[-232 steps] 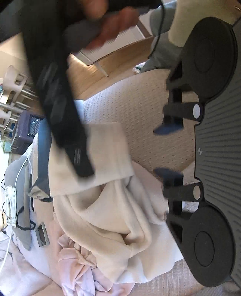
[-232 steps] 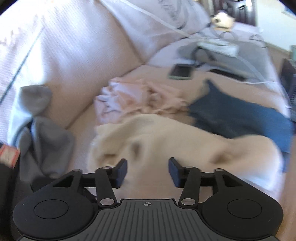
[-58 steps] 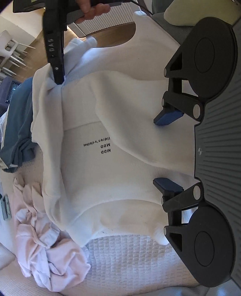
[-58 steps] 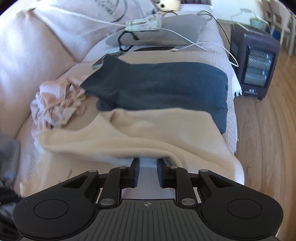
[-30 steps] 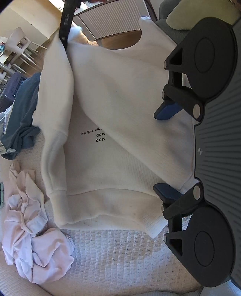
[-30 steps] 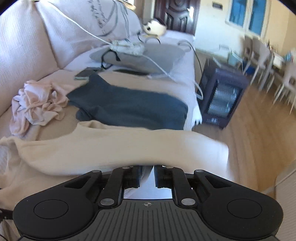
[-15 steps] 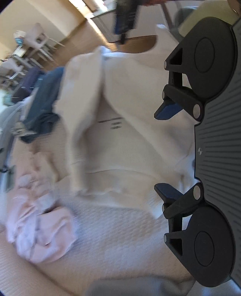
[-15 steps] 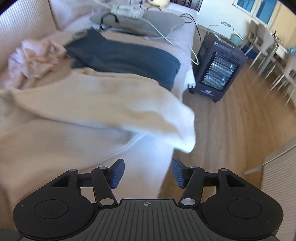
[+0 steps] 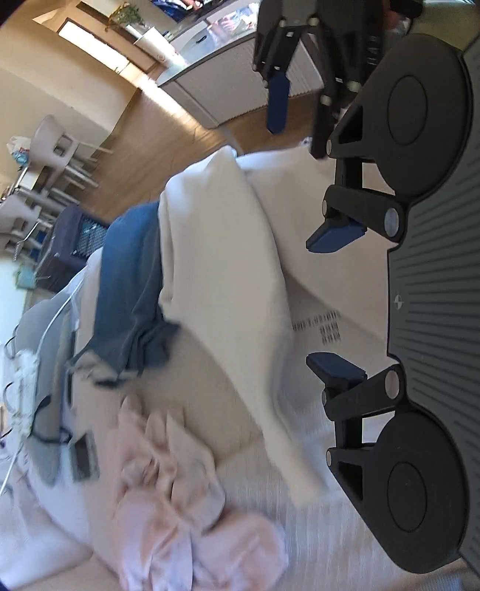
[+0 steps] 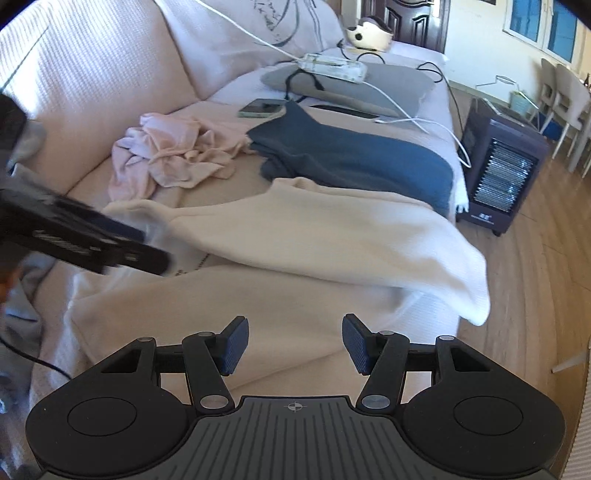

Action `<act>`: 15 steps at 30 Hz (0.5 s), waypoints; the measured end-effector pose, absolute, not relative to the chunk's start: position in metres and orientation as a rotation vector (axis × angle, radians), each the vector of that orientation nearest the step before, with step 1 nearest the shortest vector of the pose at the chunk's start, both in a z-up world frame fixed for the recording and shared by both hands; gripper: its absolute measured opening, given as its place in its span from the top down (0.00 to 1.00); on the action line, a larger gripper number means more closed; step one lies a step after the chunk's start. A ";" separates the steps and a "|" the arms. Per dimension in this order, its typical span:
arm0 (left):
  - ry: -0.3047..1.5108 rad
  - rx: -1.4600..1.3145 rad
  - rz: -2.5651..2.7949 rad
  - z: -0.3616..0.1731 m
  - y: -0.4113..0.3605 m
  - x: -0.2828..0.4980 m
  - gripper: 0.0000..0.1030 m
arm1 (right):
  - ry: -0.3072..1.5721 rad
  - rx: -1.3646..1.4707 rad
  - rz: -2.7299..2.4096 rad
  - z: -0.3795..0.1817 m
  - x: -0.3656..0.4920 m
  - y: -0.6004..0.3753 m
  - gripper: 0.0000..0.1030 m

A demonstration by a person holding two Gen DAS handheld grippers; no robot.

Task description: Fold clothes

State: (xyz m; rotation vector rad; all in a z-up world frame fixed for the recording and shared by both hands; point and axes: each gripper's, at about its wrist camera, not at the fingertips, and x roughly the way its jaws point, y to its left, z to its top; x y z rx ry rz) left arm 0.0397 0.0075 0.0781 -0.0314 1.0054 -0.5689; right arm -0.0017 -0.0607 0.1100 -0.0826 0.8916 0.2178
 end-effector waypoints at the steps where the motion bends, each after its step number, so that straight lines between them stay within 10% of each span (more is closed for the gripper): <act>1: 1.010 -0.033 -0.580 0.076 0.003 0.043 0.44 | 0.896 -0.079 0.219 0.110 -0.002 -0.061 0.45; 15: 0.948 0.022 -0.445 0.074 0.002 0.090 0.44 | 0.898 -0.244 0.093 0.095 0.031 -0.113 0.47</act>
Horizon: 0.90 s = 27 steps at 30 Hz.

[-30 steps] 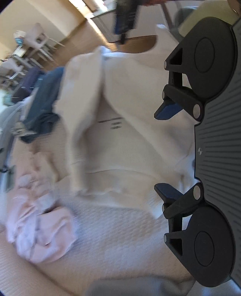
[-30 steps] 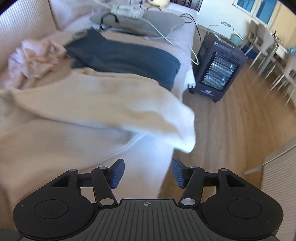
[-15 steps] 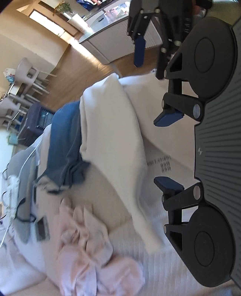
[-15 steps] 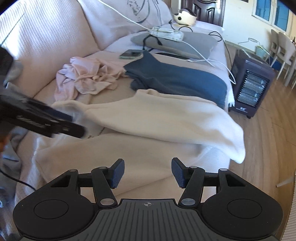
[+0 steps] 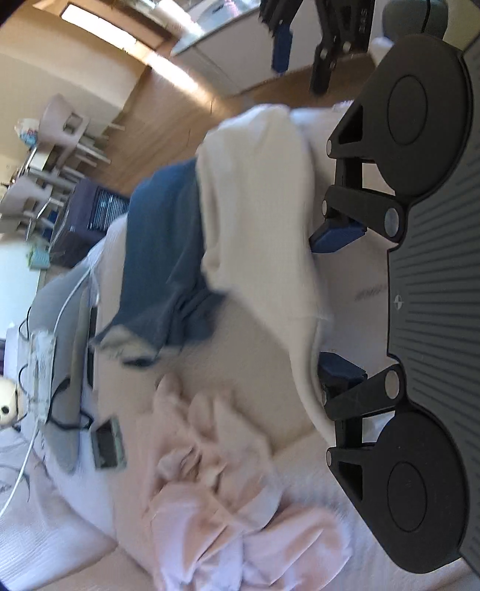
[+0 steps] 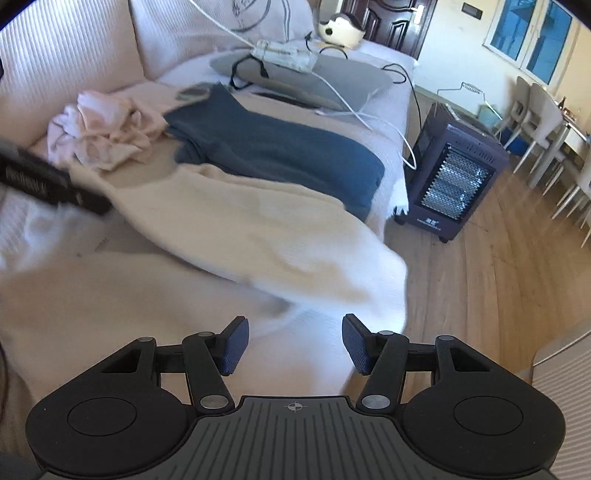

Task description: Fold clothes

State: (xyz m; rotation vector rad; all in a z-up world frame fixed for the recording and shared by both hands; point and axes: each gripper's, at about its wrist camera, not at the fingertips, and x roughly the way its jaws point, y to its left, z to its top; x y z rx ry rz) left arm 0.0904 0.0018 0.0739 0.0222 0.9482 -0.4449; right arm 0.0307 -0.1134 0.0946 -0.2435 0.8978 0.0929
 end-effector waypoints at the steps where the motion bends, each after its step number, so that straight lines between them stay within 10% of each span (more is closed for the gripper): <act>1: 0.955 0.027 -0.437 0.073 0.003 0.095 0.44 | 0.892 -0.261 0.103 0.093 0.033 -0.114 0.47; 8: 0.987 0.064 -0.412 0.066 0.003 0.107 0.44 | 0.892 -0.529 0.162 0.062 0.058 -0.098 0.63; 12: 0.986 0.047 -0.396 0.064 0.007 0.112 0.44 | 0.883 -0.652 0.209 0.056 0.063 -0.089 0.97; 27: 0.921 0.103 -0.160 0.068 0.058 0.127 0.43 | 1.042 -0.311 0.550 0.105 0.020 -0.032 0.93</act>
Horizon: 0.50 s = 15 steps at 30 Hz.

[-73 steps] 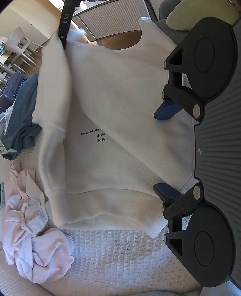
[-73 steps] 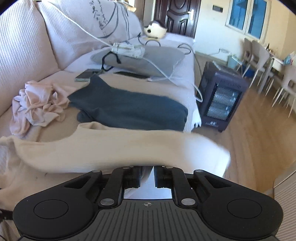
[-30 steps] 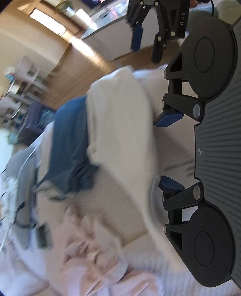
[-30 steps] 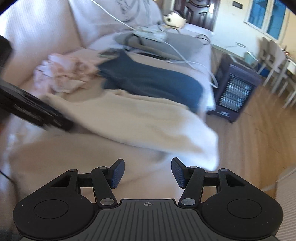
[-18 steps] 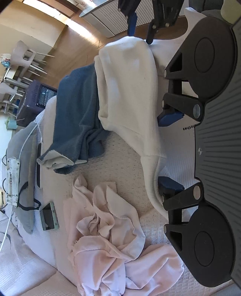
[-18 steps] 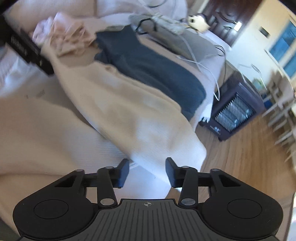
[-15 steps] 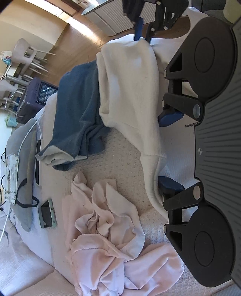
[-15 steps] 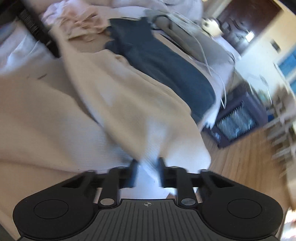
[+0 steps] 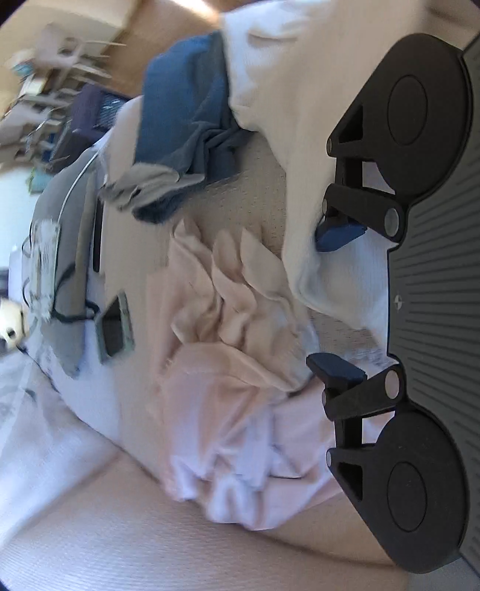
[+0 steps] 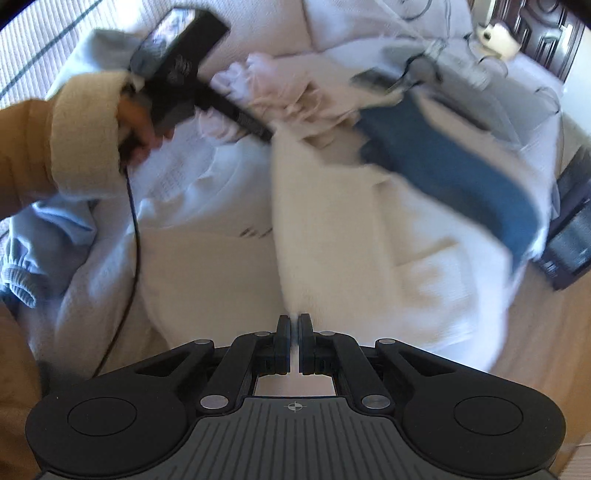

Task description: Fold clothes

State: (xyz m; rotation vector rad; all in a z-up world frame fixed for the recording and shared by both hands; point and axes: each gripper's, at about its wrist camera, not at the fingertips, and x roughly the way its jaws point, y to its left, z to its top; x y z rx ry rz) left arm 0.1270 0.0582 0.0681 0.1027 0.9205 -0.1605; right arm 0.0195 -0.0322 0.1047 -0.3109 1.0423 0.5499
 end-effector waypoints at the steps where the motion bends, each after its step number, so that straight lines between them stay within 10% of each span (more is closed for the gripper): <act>1: 0.926 0.088 -0.161 0.069 0.063 0.125 0.43 | 1.064 -0.280 0.557 0.095 0.020 -0.029 0.88; 15: 0.909 0.030 -0.204 0.100 0.090 0.067 0.34 | 1.035 -0.107 0.467 0.113 -0.005 -0.066 0.75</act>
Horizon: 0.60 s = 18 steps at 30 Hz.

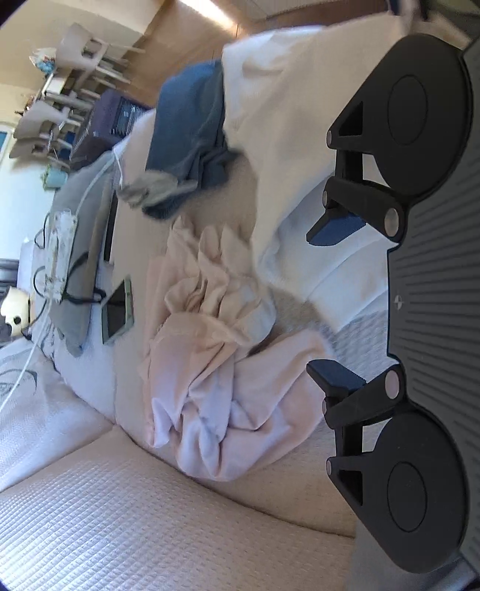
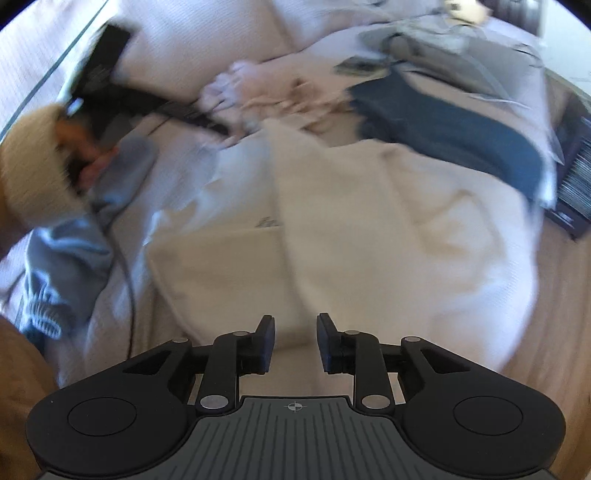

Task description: Fold clothes

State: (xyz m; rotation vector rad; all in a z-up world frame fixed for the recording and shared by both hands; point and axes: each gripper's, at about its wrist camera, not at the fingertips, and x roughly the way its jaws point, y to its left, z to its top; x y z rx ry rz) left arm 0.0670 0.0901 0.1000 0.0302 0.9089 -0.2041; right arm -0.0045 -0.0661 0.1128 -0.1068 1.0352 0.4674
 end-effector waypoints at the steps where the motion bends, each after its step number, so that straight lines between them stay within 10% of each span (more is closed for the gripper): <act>1: 0.914 0.017 -0.220 0.102 0.090 0.059 0.33 | 1.031 -0.091 0.433 0.115 -0.005 -0.076 0.75; 12: 1.032 0.041 -0.362 0.079 0.041 -0.007 0.31 | 1.062 0.017 0.238 0.091 -0.005 -0.122 0.74; 15: 1.045 0.057 -0.365 0.077 0.032 -0.015 0.31 | 1.065 -0.017 0.288 0.085 -0.003 -0.107 0.44; 18: 1.032 0.035 -0.370 0.083 0.029 -0.024 0.27 | 1.054 -0.037 0.253 0.079 -0.004 -0.109 0.38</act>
